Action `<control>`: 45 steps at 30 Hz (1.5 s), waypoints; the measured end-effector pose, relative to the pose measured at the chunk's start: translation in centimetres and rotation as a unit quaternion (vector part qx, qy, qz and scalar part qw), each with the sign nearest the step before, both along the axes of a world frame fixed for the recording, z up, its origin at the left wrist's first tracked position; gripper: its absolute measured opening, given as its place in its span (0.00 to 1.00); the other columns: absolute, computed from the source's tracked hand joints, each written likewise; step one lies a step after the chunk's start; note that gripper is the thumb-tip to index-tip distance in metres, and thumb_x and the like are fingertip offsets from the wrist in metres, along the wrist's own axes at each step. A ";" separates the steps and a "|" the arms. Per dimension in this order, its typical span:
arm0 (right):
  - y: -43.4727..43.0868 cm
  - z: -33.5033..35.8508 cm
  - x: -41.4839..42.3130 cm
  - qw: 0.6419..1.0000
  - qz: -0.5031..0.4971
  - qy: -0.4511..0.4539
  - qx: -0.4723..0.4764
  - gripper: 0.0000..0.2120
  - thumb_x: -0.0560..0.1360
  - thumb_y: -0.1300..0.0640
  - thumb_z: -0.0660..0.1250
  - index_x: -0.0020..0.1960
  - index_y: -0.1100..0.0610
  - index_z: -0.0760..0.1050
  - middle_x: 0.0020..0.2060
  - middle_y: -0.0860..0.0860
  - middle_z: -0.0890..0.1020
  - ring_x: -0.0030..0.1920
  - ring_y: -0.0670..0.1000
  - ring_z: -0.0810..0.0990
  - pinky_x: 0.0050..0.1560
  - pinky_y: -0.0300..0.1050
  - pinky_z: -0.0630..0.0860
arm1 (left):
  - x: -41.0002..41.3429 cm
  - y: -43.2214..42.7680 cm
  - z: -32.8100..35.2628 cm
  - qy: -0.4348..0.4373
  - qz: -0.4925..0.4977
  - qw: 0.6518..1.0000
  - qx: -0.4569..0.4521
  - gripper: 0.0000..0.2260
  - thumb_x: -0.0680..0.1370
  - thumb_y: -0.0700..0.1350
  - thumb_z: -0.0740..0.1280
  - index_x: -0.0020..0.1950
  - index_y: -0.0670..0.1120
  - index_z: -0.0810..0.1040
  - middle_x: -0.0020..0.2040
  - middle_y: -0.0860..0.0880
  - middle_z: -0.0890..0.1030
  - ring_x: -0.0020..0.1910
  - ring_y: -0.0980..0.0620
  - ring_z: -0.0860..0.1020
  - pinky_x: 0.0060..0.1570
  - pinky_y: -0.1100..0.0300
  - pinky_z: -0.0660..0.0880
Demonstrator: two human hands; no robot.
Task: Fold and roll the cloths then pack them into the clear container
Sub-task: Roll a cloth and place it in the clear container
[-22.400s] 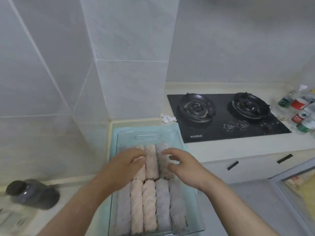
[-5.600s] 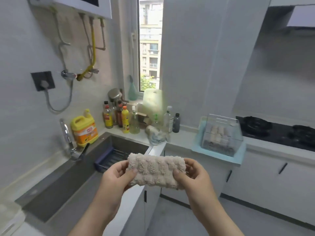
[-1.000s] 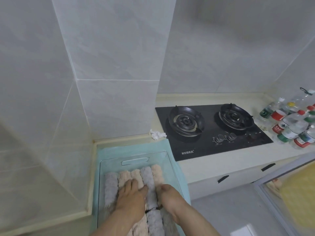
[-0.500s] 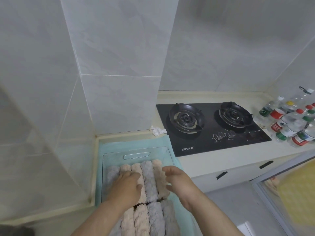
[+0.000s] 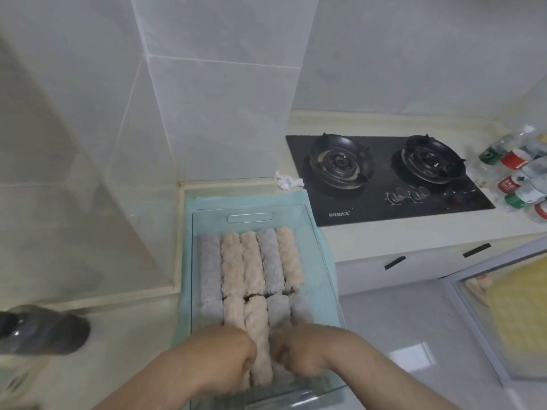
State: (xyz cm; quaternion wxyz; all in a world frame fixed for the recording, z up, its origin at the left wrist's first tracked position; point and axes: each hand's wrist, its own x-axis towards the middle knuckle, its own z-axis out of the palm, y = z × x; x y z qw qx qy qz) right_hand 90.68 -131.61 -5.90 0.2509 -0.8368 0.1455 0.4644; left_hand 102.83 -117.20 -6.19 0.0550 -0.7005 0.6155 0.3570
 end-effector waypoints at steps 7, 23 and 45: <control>-0.4 0.7 0.1 0.982 0.175 0.064 -0.031 0.25 0.78 0.68 0.57 0.73 0.58 0.66 0.67 0.61 0.73 0.64 0.61 0.74 0.53 0.49 0.71 | -1.1 -0.2 0.2 -0.068 -0.046 0.996 0.044 0.14 0.78 0.45 0.57 0.61 0.53 0.76 0.57 0.44 0.75 0.58 0.39 0.74 0.52 0.52 0.71; -8.4 -0.1 7.1 0.928 0.353 -0.112 -0.041 0.22 0.78 0.62 0.58 0.70 0.50 0.68 0.62 0.53 0.76 0.56 0.54 0.76 0.55 0.52 0.77 | -10.5 -5.9 1.6 0.149 0.308 0.922 0.180 0.21 0.81 0.57 0.50 0.67 0.49 0.71 0.70 0.45 0.71 0.67 0.45 0.69 0.61 0.54 0.66; -8.2 -3.1 7.7 0.810 0.537 -0.212 -0.102 0.16 0.74 0.63 0.66 0.61 0.54 0.72 0.39 0.52 0.75 0.42 0.54 0.77 0.35 0.46 0.75 | -10.9 -8.7 0.4 0.094 0.267 0.927 0.245 0.24 0.79 0.53 0.55 0.72 0.43 0.68 0.70 0.42 0.70 0.67 0.44 0.70 0.57 0.56 0.66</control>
